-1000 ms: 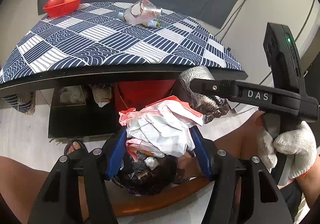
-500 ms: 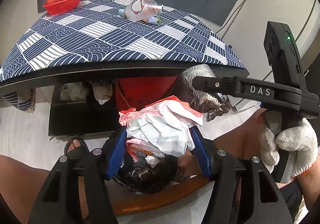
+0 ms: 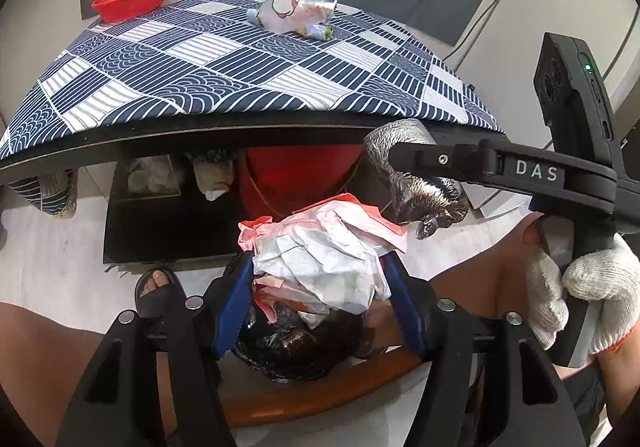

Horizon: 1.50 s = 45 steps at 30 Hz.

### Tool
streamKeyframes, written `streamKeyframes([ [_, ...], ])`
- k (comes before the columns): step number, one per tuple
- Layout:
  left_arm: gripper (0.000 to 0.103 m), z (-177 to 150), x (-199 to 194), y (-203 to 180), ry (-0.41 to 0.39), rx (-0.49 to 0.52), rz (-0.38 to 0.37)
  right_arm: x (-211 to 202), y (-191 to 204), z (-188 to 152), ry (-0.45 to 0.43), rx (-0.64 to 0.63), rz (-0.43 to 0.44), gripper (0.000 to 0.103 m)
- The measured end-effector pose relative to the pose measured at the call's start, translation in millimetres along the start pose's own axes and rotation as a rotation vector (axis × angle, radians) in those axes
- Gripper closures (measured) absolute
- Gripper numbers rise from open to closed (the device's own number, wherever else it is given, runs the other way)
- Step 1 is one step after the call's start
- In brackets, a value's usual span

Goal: Collect trash
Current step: 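Open the left tool over the bin while the right tool releases the foil roll, then raise both tools back over the table toward the remaining trash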

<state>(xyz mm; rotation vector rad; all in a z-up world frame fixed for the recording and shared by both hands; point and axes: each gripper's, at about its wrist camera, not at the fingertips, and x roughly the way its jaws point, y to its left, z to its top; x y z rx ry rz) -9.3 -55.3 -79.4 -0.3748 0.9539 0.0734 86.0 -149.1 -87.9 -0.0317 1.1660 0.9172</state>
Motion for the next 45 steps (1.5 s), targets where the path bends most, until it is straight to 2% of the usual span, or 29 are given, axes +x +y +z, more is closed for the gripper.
streamKeyframes([
  [7, 0.039, -3, 5, -3, 0.015, 0.012, 0.013, 4, -2, 1, 0.025, 0.011, 0.024, 0.047],
  [9, 0.035, -5, 6, -4, 0.025, 0.012, 0.007, 6, -2, 0, 0.034, 0.012, 0.019, 0.047],
  [10, 0.033, -5, 7, -3, 0.033, 0.012, 0.006, 7, -2, 0, 0.035, 0.016, 0.023, 0.042],
  [11, 0.026, -5, 8, -3, 0.039, 0.011, 0.009, 7, -3, 0, 0.036, 0.022, 0.025, 0.036],
  [13, 0.021, -5, 7, -4, 0.033, 0.012, 0.016, 8, -4, 1, 0.039, 0.027, 0.023, 0.035],
  [24, 0.021, -3, 6, -1, 0.022, -0.004, 0.017, 0, -10, 3, 0.010, 0.042, 0.026, 0.035],
  [34, 0.021, 8, -5, 11, -0.037, -0.050, 0.011, -10, -11, 12, -0.035, 0.035, 0.046, 0.035],
  [45, 0.021, 48, -16, 37, -0.121, -0.080, -0.002, -19, -5, 42, -0.119, -0.030, 0.049, 0.033],
])
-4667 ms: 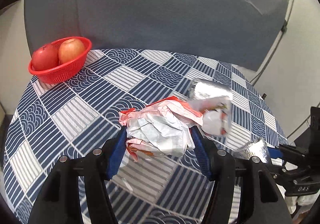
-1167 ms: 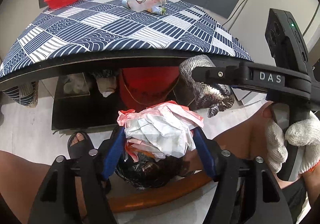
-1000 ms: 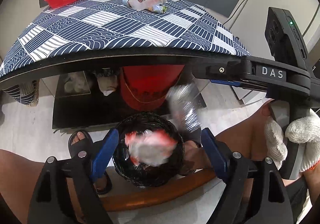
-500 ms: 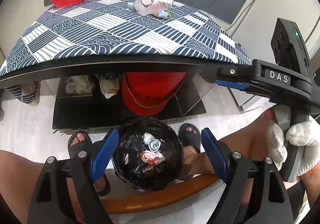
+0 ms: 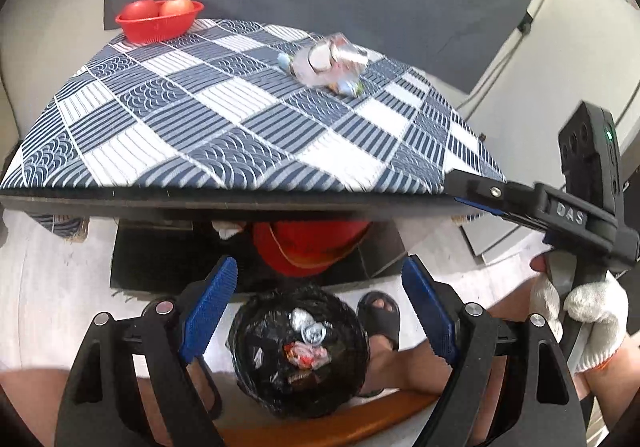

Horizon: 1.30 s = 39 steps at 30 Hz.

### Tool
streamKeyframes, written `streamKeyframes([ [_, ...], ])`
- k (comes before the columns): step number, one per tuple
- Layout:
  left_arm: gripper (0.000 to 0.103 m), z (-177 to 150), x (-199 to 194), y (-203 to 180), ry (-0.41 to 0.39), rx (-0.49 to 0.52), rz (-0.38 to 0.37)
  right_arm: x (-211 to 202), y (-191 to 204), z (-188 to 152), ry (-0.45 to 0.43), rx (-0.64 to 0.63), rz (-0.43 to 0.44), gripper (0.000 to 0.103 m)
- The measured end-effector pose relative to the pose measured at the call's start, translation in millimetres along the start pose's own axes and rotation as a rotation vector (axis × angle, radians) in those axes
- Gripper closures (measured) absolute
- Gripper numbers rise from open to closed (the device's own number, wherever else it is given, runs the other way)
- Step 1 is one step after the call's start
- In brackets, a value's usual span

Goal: Collect trash
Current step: 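Raise both tools back over the table toward the remaining trash, then grasp the clear plastic bag with the left tool while the right tool grasps the second foil roll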

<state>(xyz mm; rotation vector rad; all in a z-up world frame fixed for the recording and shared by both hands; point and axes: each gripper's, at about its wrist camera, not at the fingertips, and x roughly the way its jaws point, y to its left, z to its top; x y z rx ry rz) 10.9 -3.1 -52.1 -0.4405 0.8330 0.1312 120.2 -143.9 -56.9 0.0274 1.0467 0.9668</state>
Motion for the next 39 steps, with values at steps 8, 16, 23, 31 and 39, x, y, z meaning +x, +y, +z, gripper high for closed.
streamKeyframes([
  [8, 0.021, 40, 6, 14, -0.046, -0.003, -0.010, -2, -8, 35, -0.070, -0.018, 0.014, 0.029],
  [16, 0.021, 85, 31, 20, -0.054, 0.026, -0.002, 11, -24, 74, -0.108, -0.024, -0.012, 0.022],
  [23, 0.021, 114, 57, 22, -0.042, 0.065, -0.019, 30, -37, 106, -0.133, -0.025, -0.046, 0.020],
  [31, 0.012, 144, 80, 25, -0.048, 0.078, -0.028, 52, -61, 135, -0.141, -0.015, -0.082, 0.006],
  [39, 0.010, 173, 103, 30, -0.062, 0.104, -0.016, 71, -78, 156, -0.133, 0.021, -0.092, 0.005],
])
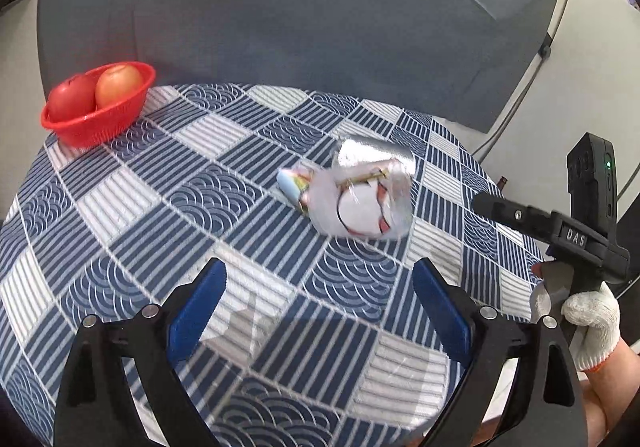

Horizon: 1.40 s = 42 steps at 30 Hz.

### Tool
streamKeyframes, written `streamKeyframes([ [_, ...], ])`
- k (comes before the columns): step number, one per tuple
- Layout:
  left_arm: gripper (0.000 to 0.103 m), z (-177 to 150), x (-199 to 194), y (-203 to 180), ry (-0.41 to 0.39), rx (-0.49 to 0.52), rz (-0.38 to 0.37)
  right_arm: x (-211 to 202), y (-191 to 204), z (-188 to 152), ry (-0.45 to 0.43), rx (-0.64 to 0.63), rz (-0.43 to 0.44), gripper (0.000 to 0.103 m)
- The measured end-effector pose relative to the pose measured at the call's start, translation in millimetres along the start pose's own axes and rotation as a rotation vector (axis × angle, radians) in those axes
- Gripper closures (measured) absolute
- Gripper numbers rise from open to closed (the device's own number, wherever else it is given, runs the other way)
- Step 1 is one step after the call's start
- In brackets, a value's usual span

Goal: Collect trash
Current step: 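Grasp the clear plastic bag with the left tool while the right tool grasps the second foil roll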

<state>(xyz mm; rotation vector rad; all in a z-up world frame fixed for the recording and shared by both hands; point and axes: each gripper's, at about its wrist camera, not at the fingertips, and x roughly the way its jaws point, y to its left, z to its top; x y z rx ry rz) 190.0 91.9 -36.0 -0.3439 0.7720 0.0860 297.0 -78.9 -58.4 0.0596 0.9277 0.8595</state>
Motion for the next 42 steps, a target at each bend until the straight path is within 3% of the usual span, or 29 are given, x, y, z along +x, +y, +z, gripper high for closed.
streamKeyframes([
  [10, 0.009, 21, 35, 30, 0.016, -0.015, 0.015, 36, 8, 13, 0.047, -0.066, 0.001, 0.005],
  [18, 0.009, 23, 46, 15, 0.051, 0.005, -0.153, 53, 8, 31, 0.046, -0.071, 0.087, 0.005],
  [23, 0.008, 25, 57, -2, 0.069, 0.057, -0.166, 58, 1, 44, 0.038, -0.032, 0.131, 0.005],
  [32, 0.009, 33, 86, 8, 0.107, -0.019, -0.253, 81, -8, 59, 0.068, -0.002, 0.157, 0.005],
  [35, 0.010, 35, 89, 4, 0.109, -0.005, -0.246, 93, -14, 62, 0.095, 0.023, 0.166, 0.005],
  [37, 0.020, 34, 91, 0, 0.107, 0.014, -0.241, 101, -20, 63, 0.108, 0.057, 0.174, 0.005],
  [38, 0.032, 34, 92, 0, 0.115, 0.020, -0.240, 103, -22, 63, 0.115, 0.070, 0.181, 0.005],
  [41, 0.033, 33, 91, -2, 0.116, 0.033, -0.237, 108, -25, 63, 0.127, 0.081, 0.191, 0.005],
  [42, 0.033, 33, 91, -2, 0.115, 0.038, -0.233, 110, -26, 63, 0.135, 0.090, 0.204, 0.012],
])
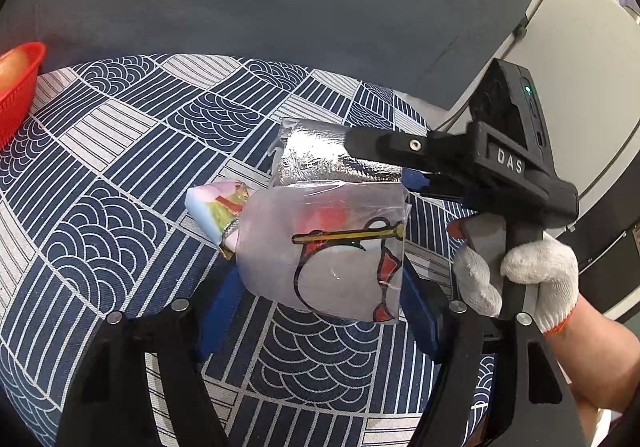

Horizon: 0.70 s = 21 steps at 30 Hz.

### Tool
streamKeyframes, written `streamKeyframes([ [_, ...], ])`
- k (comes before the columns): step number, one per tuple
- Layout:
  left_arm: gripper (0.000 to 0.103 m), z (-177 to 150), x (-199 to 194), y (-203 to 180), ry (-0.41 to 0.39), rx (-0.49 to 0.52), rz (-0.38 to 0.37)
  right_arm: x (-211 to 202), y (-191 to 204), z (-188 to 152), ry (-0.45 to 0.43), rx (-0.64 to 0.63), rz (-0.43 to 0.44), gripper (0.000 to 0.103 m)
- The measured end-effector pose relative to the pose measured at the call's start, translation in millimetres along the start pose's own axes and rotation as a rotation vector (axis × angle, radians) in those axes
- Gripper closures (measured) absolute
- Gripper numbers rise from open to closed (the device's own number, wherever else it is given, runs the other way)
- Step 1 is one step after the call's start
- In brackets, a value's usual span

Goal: Collect trash
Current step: 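Grasp the clear plastic bag with the left tool while the right tool grasps the second foil roll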

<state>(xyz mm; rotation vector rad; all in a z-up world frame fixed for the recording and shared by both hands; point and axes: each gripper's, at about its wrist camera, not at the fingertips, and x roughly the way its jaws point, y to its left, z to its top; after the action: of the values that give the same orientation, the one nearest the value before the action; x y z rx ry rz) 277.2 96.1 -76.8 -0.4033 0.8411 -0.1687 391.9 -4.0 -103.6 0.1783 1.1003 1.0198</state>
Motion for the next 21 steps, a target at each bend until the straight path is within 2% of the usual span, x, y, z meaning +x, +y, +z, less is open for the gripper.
streamKeyframes([
  [1, 0.033, 0, 0, 0, -0.001, 0.002, 0.002, 0, -1, 0, 0.003, 0.004, 0.003, 0.018],
  [2, 0.033, 0, -1, 0, -0.002, 0.004, 0.001, 1, -2, 1, 0.005, 0.011, -0.004, 0.030],
  [5, 0.033, 0, -3, 0, -0.008, 0.011, 0.007, 2, -5, 1, 0.013, 0.031, 0.020, 0.039],
  [15, 0.033, -3, -27, 4, -0.061, -0.009, 0.011, -26, -3, -5, -0.052, 0.044, 0.012, 0.041],
  [21, 0.033, -6, -44, -3, -0.095, 0.001, 0.025, -53, 12, -18, -0.095, 0.036, -0.018, 0.041],
])
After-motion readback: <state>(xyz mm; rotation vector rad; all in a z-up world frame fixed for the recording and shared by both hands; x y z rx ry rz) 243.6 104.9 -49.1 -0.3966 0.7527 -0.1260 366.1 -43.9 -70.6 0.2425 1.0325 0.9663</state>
